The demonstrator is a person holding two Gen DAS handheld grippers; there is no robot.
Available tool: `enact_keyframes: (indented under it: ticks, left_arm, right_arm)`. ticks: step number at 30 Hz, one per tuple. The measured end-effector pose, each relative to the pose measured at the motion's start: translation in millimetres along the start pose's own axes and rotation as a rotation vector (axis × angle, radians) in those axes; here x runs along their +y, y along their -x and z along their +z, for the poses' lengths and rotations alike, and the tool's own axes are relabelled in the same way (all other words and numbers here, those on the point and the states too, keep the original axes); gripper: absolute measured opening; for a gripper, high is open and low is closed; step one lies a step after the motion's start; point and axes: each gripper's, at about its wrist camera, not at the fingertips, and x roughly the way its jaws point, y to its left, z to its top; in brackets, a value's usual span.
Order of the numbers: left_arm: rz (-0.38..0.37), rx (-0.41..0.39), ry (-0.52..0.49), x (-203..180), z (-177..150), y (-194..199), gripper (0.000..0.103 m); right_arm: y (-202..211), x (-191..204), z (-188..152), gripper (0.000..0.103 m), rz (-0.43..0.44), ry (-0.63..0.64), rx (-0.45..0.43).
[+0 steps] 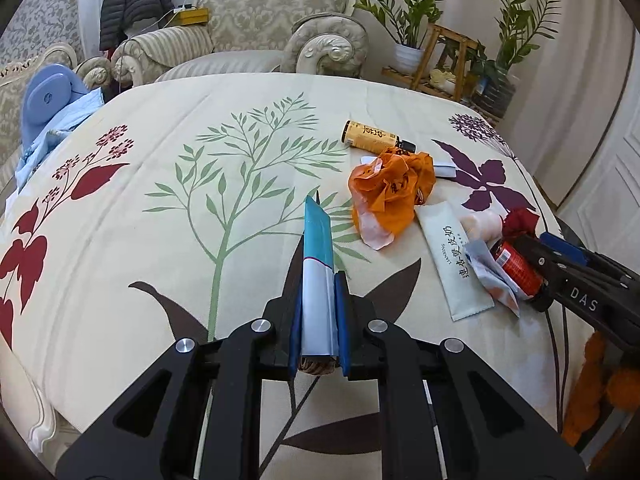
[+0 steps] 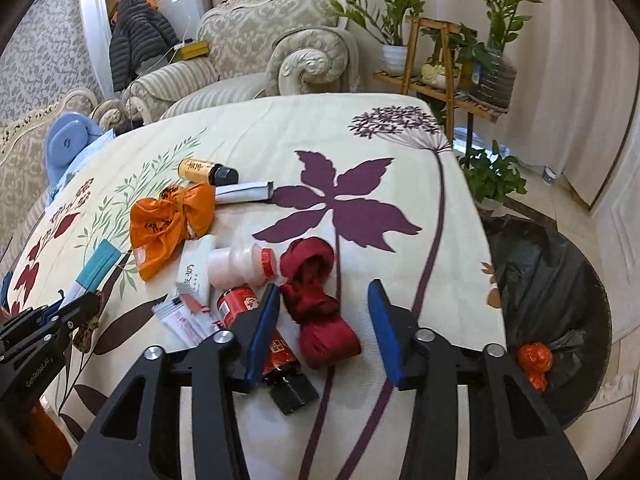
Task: Collect trash
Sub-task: 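Grasp the blue-capped tube with the left tool while the right tool grasps the red cloth, then carry both items over the bin and open both tools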
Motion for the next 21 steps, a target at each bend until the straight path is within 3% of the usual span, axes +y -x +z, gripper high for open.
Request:
enact_keyframes:
  ticks: [3,12,21]
  left_arm:
    - [-0.007,0.003,0.002,-1,0,-1,0.014]
    - [-0.045,-0.026,-0.015,-22,2,7,0.014]
    - [-0.121,-0.049,-0.096,-83,2,8,0.014]
  right_arm:
    - [-2,1,-1,0.028,0.018,0.000,0.011]
    - [25,-18,-5,0.027,-0.003,-0.048,-0.056]
    - [53,-70,-20,0.027,-0.130,-0.104,-0.105]
